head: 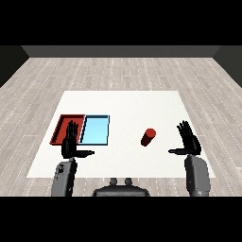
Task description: Pick the red can and put it in the red box
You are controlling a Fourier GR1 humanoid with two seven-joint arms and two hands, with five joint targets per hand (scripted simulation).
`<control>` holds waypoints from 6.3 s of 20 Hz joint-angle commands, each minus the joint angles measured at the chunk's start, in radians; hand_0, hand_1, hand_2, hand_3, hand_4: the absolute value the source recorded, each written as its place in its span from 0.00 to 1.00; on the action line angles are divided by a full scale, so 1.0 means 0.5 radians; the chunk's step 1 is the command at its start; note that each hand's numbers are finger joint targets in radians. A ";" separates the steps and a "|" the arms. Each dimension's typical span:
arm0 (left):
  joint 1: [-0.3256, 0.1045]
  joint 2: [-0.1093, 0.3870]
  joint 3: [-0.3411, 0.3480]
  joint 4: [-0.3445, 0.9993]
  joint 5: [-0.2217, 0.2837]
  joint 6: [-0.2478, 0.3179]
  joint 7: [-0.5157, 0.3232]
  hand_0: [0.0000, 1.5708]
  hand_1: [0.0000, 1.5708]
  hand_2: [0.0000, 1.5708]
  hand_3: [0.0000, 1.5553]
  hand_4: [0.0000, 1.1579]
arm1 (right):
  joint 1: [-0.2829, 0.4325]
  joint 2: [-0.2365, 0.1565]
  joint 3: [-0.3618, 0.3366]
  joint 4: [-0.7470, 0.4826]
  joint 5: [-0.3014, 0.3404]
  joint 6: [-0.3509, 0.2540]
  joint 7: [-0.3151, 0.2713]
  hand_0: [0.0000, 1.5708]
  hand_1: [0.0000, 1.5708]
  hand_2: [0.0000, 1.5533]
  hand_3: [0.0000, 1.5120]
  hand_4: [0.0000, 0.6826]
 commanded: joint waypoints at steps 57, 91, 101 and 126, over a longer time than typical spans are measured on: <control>-0.064 -0.004 0.012 -0.054 0.042 0.023 0.111 0.00 0.00 0.00 0.00 0.00 | -0.323 0.432 0.413 0.517 -0.014 -0.410 0.054 0.00 0.00 0.00 0.00 0.00; 0.010 -0.015 -0.022 -0.224 0.086 0.015 0.171 0.00 0.00 0.00 0.00 0.00 | -0.834 0.413 0.418 1.322 0.270 -0.823 -0.131 0.97 0.97 0.95 0.95 0.84; -0.048 -0.007 0.031 0.022 0.066 -0.019 -0.030 0.00 0.00 0.00 0.00 0.00 | -0.813 0.477 0.499 1.172 0.371 -0.988 0.035 0.97 0.97 0.95 0.93 0.80; -0.147 -0.096 -0.310 -0.173 -0.004 0.090 0.336 0.00 0.00 0.00 0.00 0.00 | -0.280 0.350 0.523 -0.362 0.144 -0.832 0.219 0.95 0.95 0.93 0.92 0.92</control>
